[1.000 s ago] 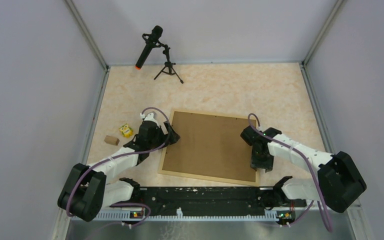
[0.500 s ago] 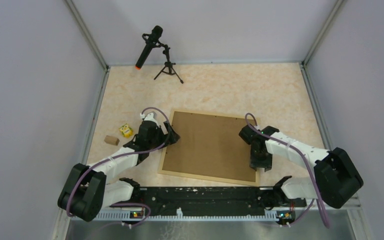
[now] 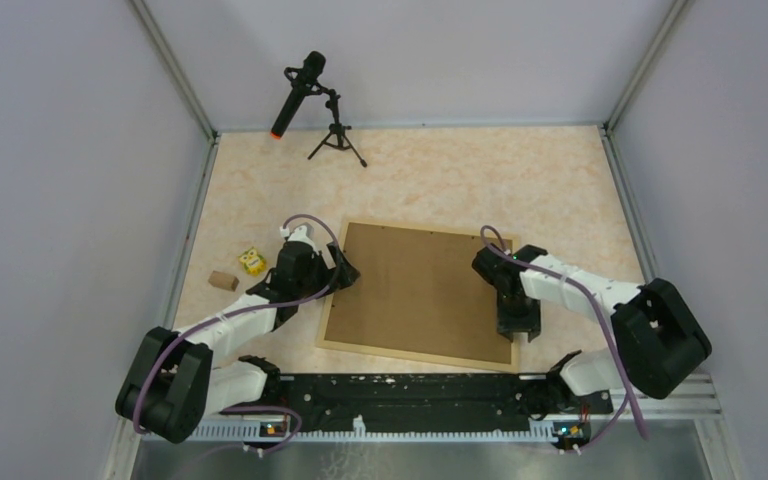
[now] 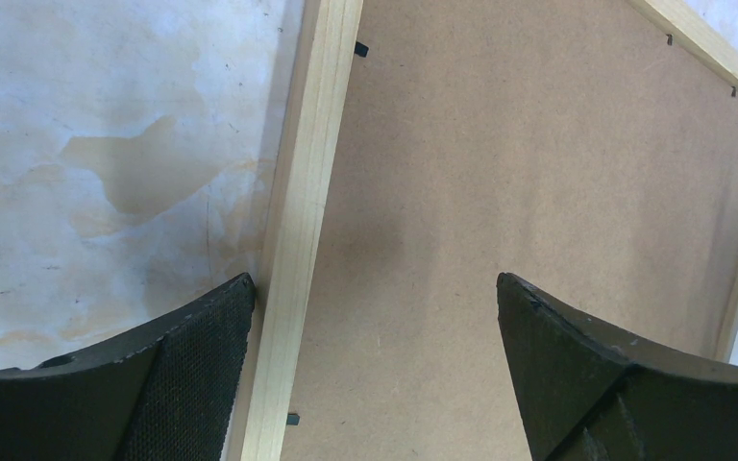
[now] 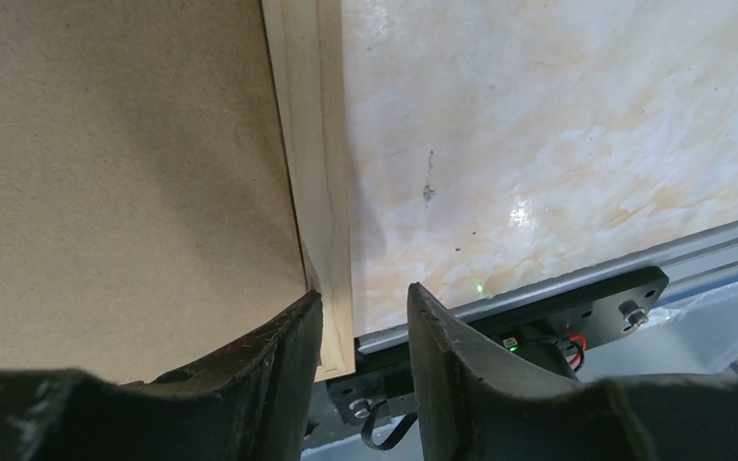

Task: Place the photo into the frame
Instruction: Install the photo frame at the center of the board, then adjust the photo frame at the center of the board.

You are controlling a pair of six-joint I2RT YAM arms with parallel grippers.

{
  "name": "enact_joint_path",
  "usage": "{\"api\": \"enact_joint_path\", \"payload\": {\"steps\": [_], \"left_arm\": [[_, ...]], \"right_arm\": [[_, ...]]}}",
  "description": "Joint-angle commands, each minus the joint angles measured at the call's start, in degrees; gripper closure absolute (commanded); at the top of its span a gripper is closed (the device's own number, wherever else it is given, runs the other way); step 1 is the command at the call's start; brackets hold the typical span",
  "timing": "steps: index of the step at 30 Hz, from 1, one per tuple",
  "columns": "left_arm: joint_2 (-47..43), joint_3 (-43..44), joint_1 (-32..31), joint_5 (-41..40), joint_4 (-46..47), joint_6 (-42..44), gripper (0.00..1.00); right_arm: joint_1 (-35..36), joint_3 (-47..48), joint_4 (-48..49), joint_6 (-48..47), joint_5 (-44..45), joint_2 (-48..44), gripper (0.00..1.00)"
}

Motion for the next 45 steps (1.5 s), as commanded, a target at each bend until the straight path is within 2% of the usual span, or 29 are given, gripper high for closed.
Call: {"api": "enact_joint_path", "payload": {"steps": [1,15,25,28,34,37,41,45], "left_arm": [[0.6,-0.9,0.1,2.4,-0.3,-0.1,0.02],[0.8,-0.9,0.2,2.7,-0.2,-0.1,0.02],[0.6,-1.0,0.5,3.0,-0.1,-0.1,0.02],[0.4,-1.1,0.6,3.1,-0.1,-0.1,0.02],[0.2,-0.7,0.9,3.7,-0.7,0.2,0.02],[-0.6,-0.5,1.0,3.6,-1.5,0.1,0.02],[-2.2,-0.8,1.0,4.8,-2.2,0.3,0.02],[-2.2,-0.1,1.0,9.4,-4.0,-0.1,0.02]], "right_arm": [[0.5,-1.5,19.0,2.2,-1.8,5.5,0.57],[0.5,4.0,20.7,0.7,-3.8,10.1,0.56],[0.5,3.4,21.2,0.8,-4.4,2.8,0.51],[0.1,3.2,20.7,0.7,-4.0,-0.4,0.46],[-4.3,1.8,18.0,-1.5,-0.6,-7.4,0.25],[-8.3,-0.8,20.5,-3.6,-1.9,-10.3,0.13],[-15.1,-6.1,30.4,-6.0,-9.8,-11.3,0.09],[-15.8,-6.1,37.5,-7.5,-14.6,-6.0,0.08]]}}
